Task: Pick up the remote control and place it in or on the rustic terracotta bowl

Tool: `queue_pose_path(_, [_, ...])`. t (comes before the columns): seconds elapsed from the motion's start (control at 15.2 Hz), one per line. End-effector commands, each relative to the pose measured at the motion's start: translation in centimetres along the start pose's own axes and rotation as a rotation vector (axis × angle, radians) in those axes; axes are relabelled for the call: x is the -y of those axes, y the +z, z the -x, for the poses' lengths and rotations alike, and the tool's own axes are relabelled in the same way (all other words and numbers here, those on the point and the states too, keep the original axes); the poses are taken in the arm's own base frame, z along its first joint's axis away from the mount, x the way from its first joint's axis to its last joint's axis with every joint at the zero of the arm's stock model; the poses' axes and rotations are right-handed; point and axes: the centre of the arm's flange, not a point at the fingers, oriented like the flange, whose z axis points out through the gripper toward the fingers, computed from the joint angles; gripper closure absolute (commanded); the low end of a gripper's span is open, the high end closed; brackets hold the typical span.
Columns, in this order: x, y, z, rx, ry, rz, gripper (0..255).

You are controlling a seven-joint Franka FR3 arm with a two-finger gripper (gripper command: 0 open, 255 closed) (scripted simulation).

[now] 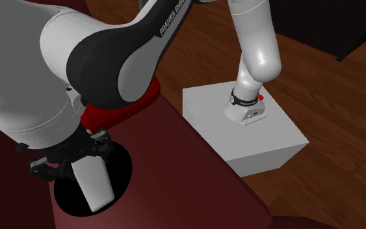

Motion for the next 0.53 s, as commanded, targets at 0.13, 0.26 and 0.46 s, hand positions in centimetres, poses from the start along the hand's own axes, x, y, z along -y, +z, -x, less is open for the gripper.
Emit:
queue_pose_path(0.13, [0.0, 0.0, 0.0, 0.000, 0.000, 0.000, 0])
queue_pose_path(0.26, [0.0, 0.0, 0.0, 0.000, 0.000, 0.000, 0])
queue_pose_path(0.46, [0.0, -2.7, 0.0, 0.000, 0.000, 0.000, 0])
